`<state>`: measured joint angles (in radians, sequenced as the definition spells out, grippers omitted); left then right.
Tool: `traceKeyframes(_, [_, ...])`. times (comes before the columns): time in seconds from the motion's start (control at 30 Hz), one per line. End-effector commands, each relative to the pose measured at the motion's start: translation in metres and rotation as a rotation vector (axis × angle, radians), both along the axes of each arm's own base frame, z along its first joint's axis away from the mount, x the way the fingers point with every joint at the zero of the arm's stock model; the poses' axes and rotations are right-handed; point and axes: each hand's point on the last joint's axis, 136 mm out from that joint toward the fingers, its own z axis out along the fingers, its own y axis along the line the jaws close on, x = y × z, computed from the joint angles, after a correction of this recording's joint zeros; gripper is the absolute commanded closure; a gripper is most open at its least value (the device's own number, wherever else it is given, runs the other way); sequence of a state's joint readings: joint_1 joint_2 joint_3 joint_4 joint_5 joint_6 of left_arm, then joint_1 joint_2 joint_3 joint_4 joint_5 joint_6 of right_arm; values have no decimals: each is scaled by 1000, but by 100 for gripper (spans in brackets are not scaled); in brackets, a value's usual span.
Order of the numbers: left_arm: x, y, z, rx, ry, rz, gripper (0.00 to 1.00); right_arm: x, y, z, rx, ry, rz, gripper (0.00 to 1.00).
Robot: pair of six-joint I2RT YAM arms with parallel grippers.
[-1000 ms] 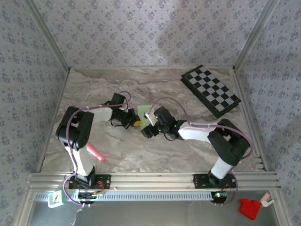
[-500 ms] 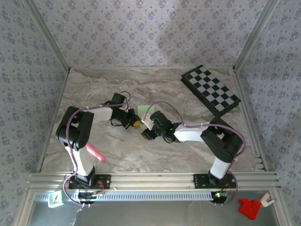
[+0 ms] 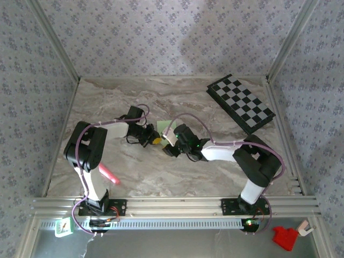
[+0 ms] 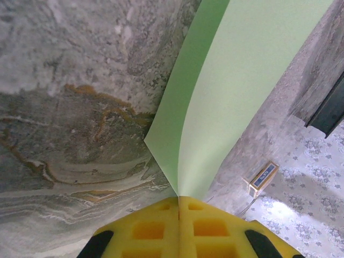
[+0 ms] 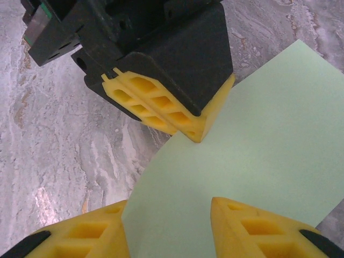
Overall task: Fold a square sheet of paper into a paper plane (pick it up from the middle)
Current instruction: Third fold the triangle at the center of the table.
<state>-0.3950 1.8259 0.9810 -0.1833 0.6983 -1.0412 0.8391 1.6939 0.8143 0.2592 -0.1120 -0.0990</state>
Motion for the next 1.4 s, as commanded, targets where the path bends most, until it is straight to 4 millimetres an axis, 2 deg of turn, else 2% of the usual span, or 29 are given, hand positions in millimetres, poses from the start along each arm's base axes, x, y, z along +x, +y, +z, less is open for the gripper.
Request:
traceKeyframes(0.0, [2, -4, 10, -8, -12, -9, 100, 0, 4, 2, -1, -1, 21, 60])
traceKeyframes(0.13, [2, -4, 11, -11, -14, -10, 100, 1, 3, 1, -9, -3, 16, 65])
traceKeyframes(0.3, [2, -3, 13, -10, -17, -5, 99, 0, 5, 2, -5, 8, 25, 80])
traceKeyframes(0.43, [9, 13, 23, 21, -51, -5, 83, -4, 7, 5, 14, 36, 50, 89])
traceKeyframes(0.57, [21, 39, 44, 85, -137, 2, 71, -14, 11, 10, 57, 96, 82, 92])
traceKeyframes(0.67, [28, 37, 61, 60, -203, -17, 67, -20, 14, 11, 89, 146, 91, 92])
traceKeyframes(0.77, [33, 26, 66, 29, -227, -42, 66, -27, 19, 12, 127, 200, 99, 92])
traceKeyframes(0.93, [37, 11, 54, 33, -222, -81, 68, -36, 26, 16, 194, 279, 101, 92])
traceKeyframes(1.07, [34, 3, 35, 70, -186, -119, 73, -40, 30, 14, 223, 321, 88, 92])
traceKeyframes(1.37, [28, 9, -7, 194, -106, -166, 83, -42, 33, 6, 236, 382, 73, 92])
